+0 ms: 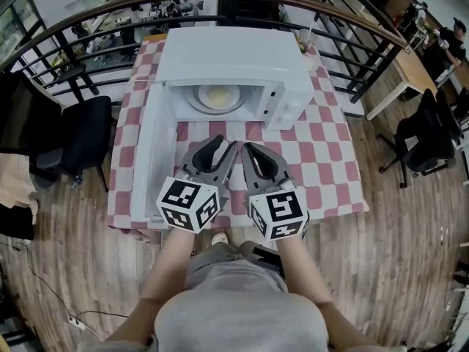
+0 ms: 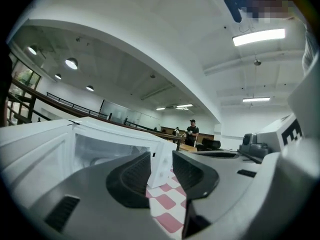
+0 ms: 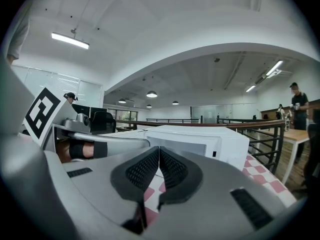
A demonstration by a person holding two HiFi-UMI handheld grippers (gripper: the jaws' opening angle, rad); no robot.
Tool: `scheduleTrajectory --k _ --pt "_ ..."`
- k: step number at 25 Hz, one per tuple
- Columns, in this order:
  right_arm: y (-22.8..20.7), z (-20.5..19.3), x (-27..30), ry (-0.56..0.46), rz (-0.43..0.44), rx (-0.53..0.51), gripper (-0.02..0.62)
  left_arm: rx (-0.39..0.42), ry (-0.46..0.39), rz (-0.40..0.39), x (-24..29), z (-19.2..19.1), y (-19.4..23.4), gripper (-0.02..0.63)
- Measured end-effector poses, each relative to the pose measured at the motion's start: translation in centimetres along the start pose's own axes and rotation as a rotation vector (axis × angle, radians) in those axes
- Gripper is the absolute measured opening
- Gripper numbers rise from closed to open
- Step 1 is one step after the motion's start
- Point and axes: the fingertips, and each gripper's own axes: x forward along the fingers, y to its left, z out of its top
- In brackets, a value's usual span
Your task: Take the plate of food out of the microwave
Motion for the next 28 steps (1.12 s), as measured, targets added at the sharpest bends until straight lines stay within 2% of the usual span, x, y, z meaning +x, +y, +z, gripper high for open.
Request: scheduleTrajectory --k 4,10,14,18,20,25,28 --pt "-0.8 -0.5 -0.2 0.005 -0.003 0.011 0.026 -0.05 0.092 0.005 0.6 -1.4 0.4 0.128" --pt "-1.8 -1.2 0.6 0.022 0.015 0.017 0.026 -0.06 0.118 0.054 1.8 -2.4 1.5 0.194" --pt "-2.8 -1.1 1.9 0.03 0.048 0.005 0.026 -0.103 0.127 0.07 3.2 -3.1 2.2 0.241" --pt "-3.8 -1.1 3.3 0.03 0.075 -0.005 0.026 -0.092 0.138 0.072 4.8 -3.5 3.2 0.229" --pt "-4.3 -1.5 4.1 0.04 0.084 -0.004 0.026 -0.098 0.121 0.089 5.5 -3.5 4.1 0.181" --pt "-5.3 -2.7 5.7 0.071 0.109 0.002 0.026 -0.248 0.093 0.127 7.1 -4.6 6.5 0.184" --pt "-5.7 -2.9 6.4 0.081 0.125 0.0 0.026 -0.37 0.086 0.169 7.9 -5.5 8.2 0.255"
